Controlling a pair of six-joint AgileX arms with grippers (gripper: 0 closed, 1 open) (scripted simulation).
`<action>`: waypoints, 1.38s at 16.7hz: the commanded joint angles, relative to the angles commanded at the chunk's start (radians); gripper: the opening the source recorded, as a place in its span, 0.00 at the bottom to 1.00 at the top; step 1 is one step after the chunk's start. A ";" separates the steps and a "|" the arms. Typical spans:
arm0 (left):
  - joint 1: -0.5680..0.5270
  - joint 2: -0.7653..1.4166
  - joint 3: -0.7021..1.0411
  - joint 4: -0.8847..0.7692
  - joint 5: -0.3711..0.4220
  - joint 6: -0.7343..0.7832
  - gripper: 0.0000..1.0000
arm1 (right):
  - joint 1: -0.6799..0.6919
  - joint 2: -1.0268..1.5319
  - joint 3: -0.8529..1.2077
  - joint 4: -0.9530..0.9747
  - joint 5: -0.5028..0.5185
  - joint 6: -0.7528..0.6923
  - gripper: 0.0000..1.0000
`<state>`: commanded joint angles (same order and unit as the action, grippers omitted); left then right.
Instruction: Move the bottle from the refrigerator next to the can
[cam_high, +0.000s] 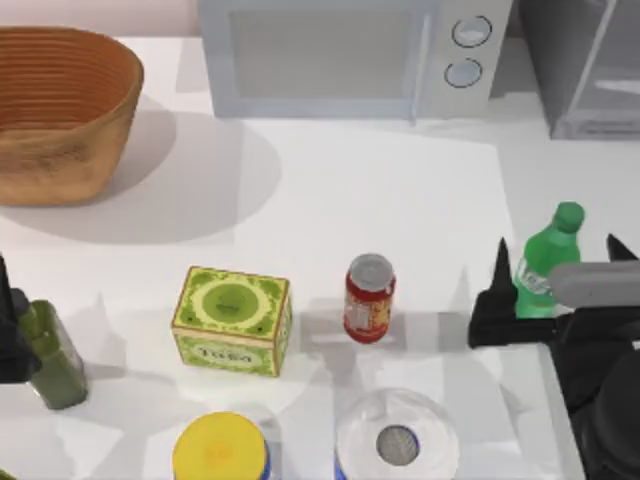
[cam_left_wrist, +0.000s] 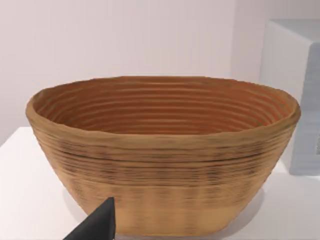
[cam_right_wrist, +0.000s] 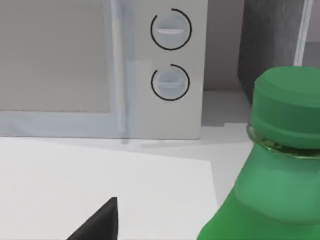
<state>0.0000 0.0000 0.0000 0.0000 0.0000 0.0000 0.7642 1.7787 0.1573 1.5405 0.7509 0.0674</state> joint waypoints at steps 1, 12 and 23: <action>0.000 0.000 0.000 0.000 0.000 0.000 1.00 | 0.017 -0.007 -0.014 0.005 0.017 0.002 1.00; 0.000 0.000 0.000 0.000 0.000 0.000 1.00 | -0.045 -0.167 -0.016 -0.042 -0.063 -0.040 1.00; 0.000 0.000 0.000 0.000 0.000 0.000 1.00 | -0.433 -1.162 -0.067 -0.867 -0.518 -0.130 1.00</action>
<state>0.0000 0.0000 0.0000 0.0000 0.0000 0.0000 0.3311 0.6163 0.0902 0.6734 0.2330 -0.0624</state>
